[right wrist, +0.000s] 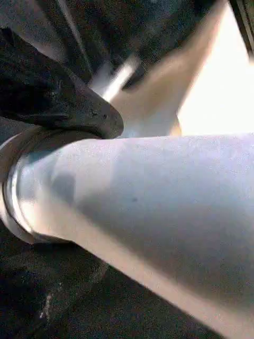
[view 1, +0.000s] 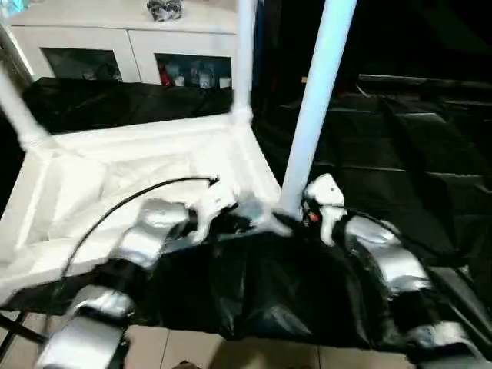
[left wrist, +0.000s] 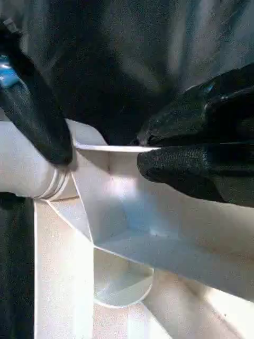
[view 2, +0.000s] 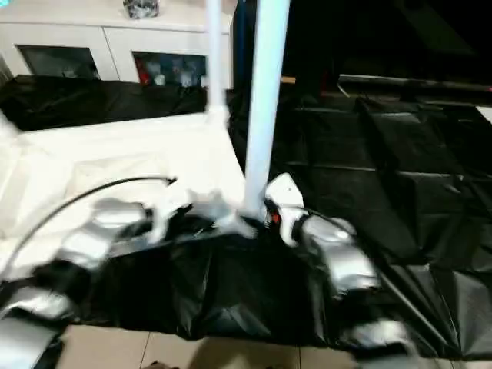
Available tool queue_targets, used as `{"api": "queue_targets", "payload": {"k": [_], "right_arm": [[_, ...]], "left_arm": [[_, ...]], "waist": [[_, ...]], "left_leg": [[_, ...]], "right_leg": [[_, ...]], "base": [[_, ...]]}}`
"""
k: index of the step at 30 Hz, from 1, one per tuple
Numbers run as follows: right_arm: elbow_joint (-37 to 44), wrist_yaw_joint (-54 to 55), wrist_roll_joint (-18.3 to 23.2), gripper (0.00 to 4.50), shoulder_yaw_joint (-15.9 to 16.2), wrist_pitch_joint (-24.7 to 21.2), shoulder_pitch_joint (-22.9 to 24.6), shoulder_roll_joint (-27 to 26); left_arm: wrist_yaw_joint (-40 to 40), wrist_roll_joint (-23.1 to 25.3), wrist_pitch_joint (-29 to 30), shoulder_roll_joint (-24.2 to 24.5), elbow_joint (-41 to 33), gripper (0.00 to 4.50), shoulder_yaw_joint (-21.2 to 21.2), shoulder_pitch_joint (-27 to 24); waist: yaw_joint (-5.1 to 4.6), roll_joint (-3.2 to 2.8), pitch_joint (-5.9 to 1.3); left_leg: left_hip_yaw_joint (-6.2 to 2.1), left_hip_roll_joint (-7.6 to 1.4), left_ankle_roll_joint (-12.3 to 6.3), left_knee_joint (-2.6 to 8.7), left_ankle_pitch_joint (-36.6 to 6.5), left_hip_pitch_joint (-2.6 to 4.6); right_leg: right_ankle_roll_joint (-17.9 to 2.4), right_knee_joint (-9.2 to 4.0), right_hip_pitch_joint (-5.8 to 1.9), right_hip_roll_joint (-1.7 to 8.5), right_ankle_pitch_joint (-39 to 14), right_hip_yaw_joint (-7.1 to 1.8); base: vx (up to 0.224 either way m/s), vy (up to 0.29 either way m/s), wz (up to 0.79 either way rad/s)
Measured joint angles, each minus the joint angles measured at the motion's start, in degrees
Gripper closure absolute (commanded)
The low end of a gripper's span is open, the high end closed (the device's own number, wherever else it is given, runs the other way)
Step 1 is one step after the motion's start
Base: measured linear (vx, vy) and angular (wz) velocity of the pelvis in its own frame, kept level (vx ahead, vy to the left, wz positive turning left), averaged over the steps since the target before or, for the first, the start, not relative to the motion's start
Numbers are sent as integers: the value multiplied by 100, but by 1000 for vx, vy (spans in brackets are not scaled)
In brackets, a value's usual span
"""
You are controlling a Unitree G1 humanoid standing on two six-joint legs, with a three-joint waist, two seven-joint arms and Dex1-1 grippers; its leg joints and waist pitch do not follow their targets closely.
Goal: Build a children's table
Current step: Rotate leg to tighten
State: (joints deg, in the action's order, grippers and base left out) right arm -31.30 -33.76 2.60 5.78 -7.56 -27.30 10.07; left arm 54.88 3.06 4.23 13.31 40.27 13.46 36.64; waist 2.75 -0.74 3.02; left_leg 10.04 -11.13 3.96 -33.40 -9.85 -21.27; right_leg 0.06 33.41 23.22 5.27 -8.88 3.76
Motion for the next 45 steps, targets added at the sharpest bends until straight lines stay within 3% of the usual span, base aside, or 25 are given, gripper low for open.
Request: {"api": "queue_targets", "payload": {"k": [4,9,10,15,20,22,27,32,37,45], "right_arm": [[-445,1124,-68,189,-275,-30,-294,-397],[-902,1991,-231,189,-425,105,-596,-793],[-961,2009,-220,133,-499,119,-634,-834],[-971,1863,-142,84,-538,166,-631,-863],[-863,1117,-350,75,-24,483,-526,-408],[-682,657,-328,75,44,597,-367,-224],[-72,-702,-119,75,273,577,-29,318],[513,-2083,341,75,422,350,265,927],[794,-2720,463,116,531,163,320,1185],[953,-2879,456,186,651,109,354,1264]], "left_arm": [[-758,129,223,-416,220,450,-18,206],[-1126,204,251,-585,367,450,-111,274],[-1139,220,241,-599,404,450,-120,300],[-1023,228,183,-540,413,450,-119,304],[-278,115,-14,-222,227,450,-30,188],[71,67,-99,-101,76,450,12,93],[687,-60,-293,173,-12,450,64,-17],[1398,-235,-302,447,-144,450,72,-126],[1879,-367,-315,657,-293,450,79,-246],[2096,-406,-348,749,-293,450,89,-257]], "waist": [[-23,-7,-3],[-83,-55,-30],[-86,-56,-30],[-89,-57,-29],[-97,-67,-24],[-68,-68,-24],[-34,-64,-20],[45,-59,-17],[73,-66,-14],[79,-64,-13]], "left_leg": [[0,6,0,-5,0,0],[-2,7,-1,-1,0,0],[-3,6,-1,0,-1,-1],[-4,5,-1,0,-1,-3],[-4,4,-1,17,-1,-2],[-4,1,-1,20,-1,-4],[-3,2,-2,8,0,-13],[-2,-3,-2,2,0,-13],[0,-6,-1,2,0,-14],[0,-9,-1,-3,-1,-18]], "right_leg": [[-6,0,-4,3,4,-6],[-26,0,-4,2,16,-4],[-23,-1,-4,2,14,-1],[-22,-2,-3,2,13,0],[-22,-2,2,1,13,4],[-16,-2,2,1,8,7],[-16,-2,2,2,8,5],[-17,4,0,2,9,5],[-16,6,2,1,9,6],[-16,6,2,0,8,7]], "base": [[0,0,0],[0,0,0],[0,0,0],[0,0,0],[0,0,0],[0,0,0],[0,0,0],[0,0,0],[0,0,0],[0,0,0]]}}
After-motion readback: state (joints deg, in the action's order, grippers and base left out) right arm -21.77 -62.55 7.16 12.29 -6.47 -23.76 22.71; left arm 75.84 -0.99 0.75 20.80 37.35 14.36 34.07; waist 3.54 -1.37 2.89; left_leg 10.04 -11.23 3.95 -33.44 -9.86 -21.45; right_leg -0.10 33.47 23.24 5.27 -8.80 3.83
